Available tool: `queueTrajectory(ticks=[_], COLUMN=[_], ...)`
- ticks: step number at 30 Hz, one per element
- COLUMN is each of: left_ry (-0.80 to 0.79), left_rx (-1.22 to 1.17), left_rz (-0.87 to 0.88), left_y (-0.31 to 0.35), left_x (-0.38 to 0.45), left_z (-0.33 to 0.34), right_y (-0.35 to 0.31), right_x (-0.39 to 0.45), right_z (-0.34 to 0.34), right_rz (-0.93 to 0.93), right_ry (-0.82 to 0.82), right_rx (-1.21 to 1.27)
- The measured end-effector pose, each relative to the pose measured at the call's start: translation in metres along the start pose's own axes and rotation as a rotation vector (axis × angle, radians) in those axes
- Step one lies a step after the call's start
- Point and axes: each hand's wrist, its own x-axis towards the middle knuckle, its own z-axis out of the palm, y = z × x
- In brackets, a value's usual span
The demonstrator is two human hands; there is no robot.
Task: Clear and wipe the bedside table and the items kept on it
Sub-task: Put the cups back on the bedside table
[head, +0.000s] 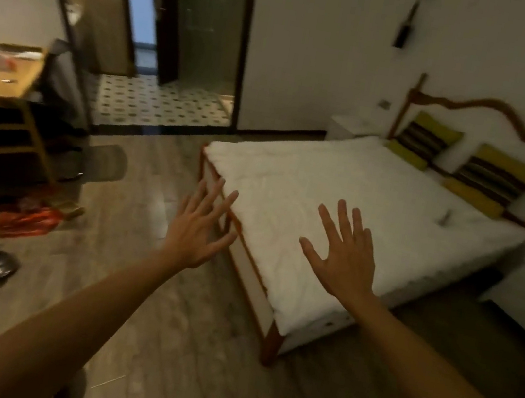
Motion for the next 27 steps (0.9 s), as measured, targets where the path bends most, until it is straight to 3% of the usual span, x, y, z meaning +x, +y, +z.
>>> queueTrajectory(ticks=[12, 20, 27], left_ry=[-0.086, -0.151, -0.171], left_rx=[-0.109, -0.188, -0.215], left_rz=[0.385, 0.501, 0.574], left_y=[0.223, 0.347, 0.409], left_x=[0.145, 0.284, 0.390], left_z=[0.128, 0.213, 0.268], right_y=[0.228, 0.371, 0.464], right_x=[-0.070, -0.030, 0.003], right_z=[-0.045, -0.041, -0.028], right_rz=[0.447, 0.628, 0.777], right_ry=[-0.016, 0.002, 0.010], right_rx=[-0.152, -0.208, -0.185])
